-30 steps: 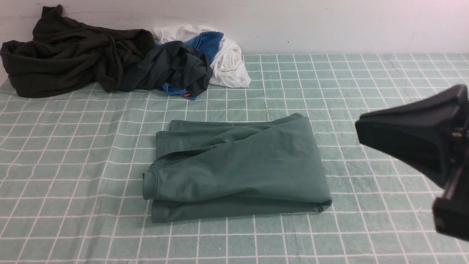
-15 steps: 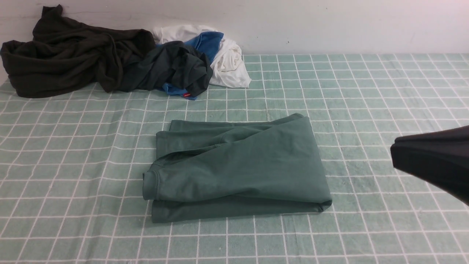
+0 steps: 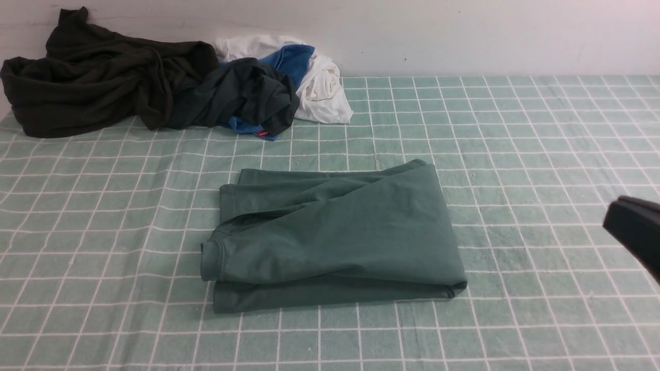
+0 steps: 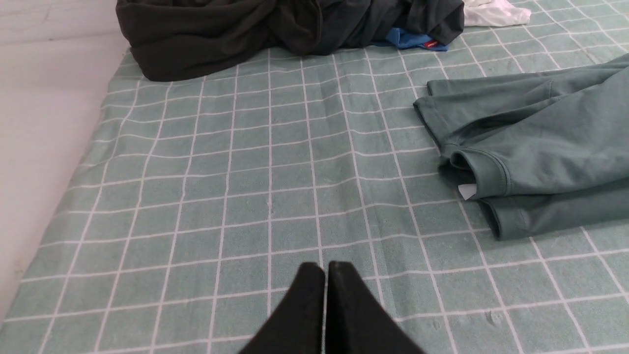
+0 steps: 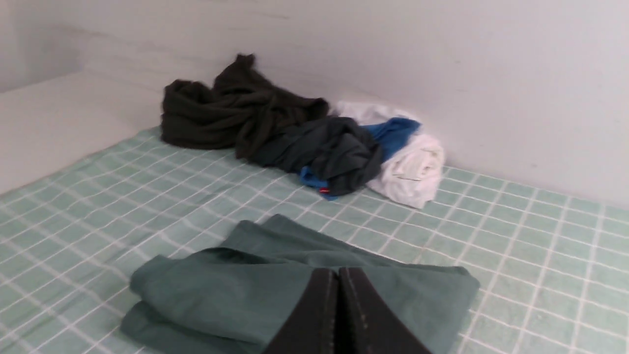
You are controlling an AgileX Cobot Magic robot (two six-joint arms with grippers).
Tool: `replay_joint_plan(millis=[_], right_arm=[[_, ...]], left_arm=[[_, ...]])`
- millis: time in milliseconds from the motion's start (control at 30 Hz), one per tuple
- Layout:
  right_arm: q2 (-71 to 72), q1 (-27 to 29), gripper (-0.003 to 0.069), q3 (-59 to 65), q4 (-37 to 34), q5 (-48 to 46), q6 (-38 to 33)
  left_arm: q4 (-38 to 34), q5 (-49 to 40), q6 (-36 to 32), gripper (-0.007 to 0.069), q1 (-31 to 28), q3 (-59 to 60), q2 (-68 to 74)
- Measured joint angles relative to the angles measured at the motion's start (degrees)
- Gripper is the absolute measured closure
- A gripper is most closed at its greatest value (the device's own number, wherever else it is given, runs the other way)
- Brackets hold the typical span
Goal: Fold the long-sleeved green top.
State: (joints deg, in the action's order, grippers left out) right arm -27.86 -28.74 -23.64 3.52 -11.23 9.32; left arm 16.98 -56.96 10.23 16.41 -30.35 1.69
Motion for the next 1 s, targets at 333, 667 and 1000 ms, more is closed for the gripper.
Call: replay_joint_plan(millis=[333,667,1000], right_arm=[[21.33,24.43,0.0673,23.69,0.02,4.78,3.06],[28.45,34.58,0.0673,25.10,1.95,-8.17,3.79],[28.45,34.58,0.0673,25.07,2.13,-8.53,2.87]], left_arm=[[0.00,0.00,0.00,0.0628,0.00,0.00,0.00],[0.00,0.00,0.00,0.0628,0.00,0.00,0.00],[0.00,0.00,0.00,0.0628,0.00,0.00,0.00]])
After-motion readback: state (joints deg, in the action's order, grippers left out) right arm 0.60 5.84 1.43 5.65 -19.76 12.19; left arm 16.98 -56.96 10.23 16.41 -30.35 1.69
